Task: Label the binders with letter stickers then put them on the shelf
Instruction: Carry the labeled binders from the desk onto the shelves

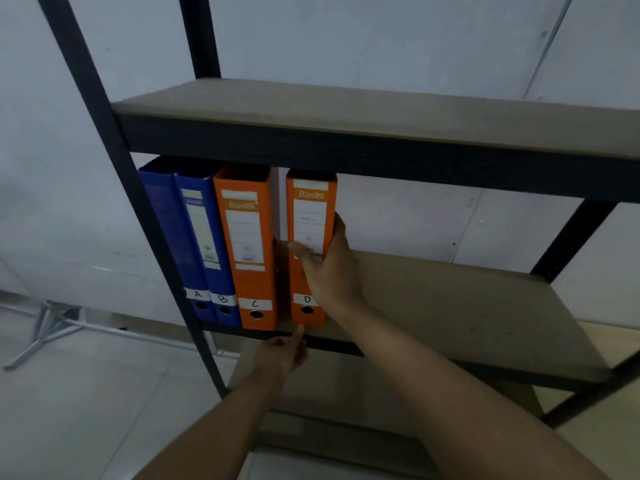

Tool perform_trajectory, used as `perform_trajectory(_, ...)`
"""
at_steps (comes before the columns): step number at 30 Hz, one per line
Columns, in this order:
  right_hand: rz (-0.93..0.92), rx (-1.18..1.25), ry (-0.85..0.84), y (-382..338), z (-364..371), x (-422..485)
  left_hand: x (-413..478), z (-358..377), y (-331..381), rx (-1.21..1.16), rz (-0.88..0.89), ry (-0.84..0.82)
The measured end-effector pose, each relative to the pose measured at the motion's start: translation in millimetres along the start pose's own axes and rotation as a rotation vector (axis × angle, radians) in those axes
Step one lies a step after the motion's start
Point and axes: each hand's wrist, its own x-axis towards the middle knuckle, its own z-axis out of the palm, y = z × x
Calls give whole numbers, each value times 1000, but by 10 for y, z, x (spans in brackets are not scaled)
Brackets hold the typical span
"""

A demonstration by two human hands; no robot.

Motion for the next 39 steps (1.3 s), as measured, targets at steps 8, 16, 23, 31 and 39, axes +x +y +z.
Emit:
perform_trajectory(8, 39, -9, 57, -90, 302, -143, 25, -311, 54, -51, 6, -100)
perform_trajectory(16, 88, -50, 75, -168, 329, -177, 54, -461, 165, -26, 12, -129)
perform_trajectory(23, 129, -69, 59, -210, 342, -214, 3, -493, 143, 9, 44, -118)
perform_trajectory(31, 192, -60, 3, -248, 323, -303, -36, -468, 158, 70, 41, -94)
perform_trajectory(39, 236, -66, -14, -185, 225, -428, -108, -442, 103, 149, -17, -103)
